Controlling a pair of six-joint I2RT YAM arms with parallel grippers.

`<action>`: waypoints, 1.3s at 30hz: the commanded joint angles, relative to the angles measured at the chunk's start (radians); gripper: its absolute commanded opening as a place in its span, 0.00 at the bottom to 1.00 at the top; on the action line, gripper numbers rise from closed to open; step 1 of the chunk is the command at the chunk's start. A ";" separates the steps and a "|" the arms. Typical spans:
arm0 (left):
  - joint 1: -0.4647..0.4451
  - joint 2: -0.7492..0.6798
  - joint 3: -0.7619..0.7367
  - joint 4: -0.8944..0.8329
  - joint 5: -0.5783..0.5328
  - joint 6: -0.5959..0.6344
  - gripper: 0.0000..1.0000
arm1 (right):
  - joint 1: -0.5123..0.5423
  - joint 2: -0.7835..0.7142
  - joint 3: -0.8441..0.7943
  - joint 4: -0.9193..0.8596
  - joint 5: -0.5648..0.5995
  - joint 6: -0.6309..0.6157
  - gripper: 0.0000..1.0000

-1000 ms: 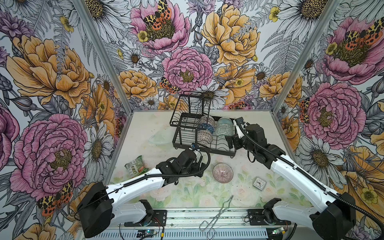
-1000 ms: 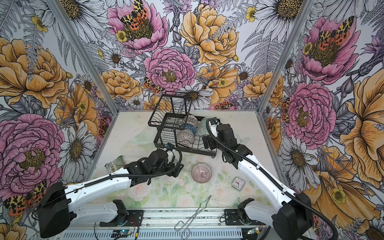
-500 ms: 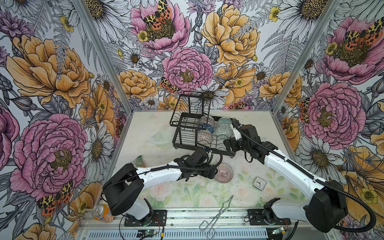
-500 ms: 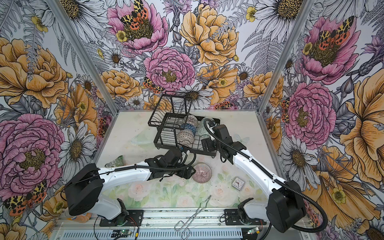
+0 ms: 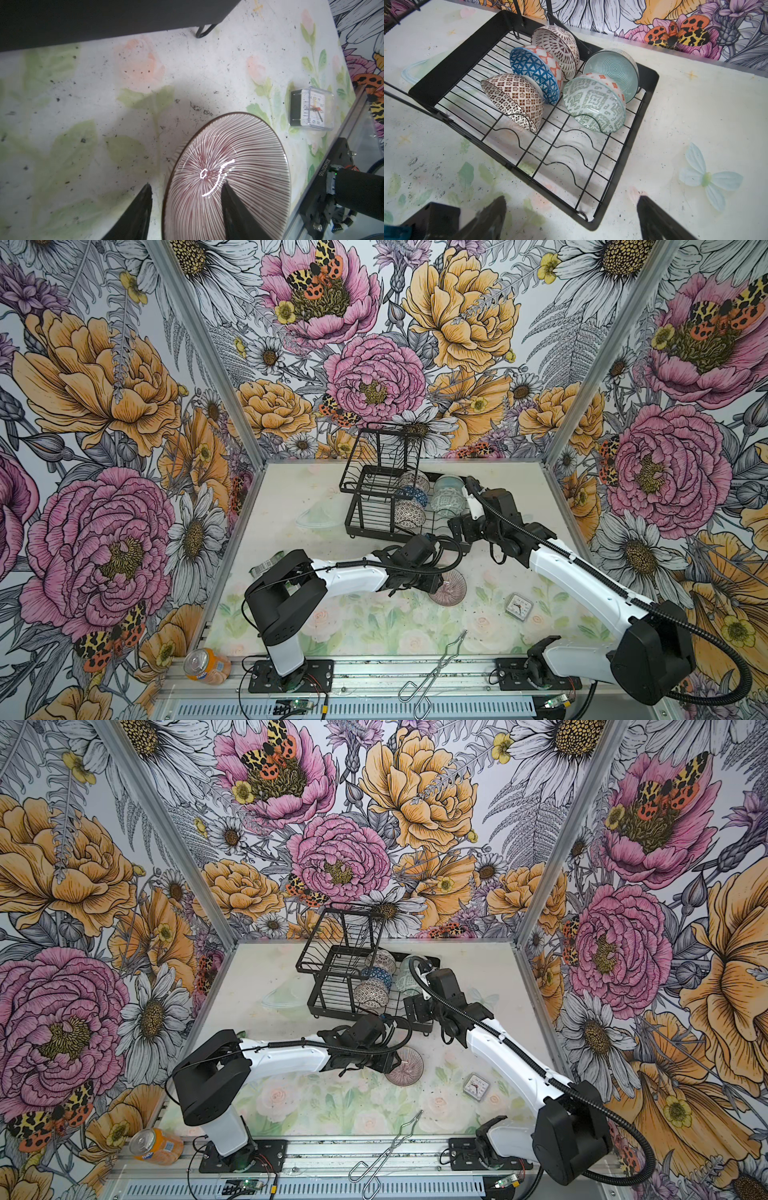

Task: Load the bowls into the dish rack
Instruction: 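Grasp the pink-striped bowl rim with the left gripper, then lift the pink-striped bowl with left gripper while right gripper grasps its rim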

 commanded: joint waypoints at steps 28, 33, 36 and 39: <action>-0.009 -0.024 0.057 -0.118 -0.169 0.041 0.00 | -0.031 -0.122 -0.058 0.009 -0.034 0.023 0.99; -0.003 -0.136 0.011 -0.084 -0.271 0.050 0.00 | -0.038 -0.190 -0.064 -0.017 -0.053 0.044 1.00; -0.004 -0.217 -0.024 -0.025 -0.344 0.057 0.00 | -0.041 -0.251 -0.068 -0.031 -0.089 0.057 1.00; -0.004 -0.302 -0.071 0.070 -0.449 0.051 0.00 | -0.041 -0.312 -0.068 -0.049 -0.160 0.082 0.99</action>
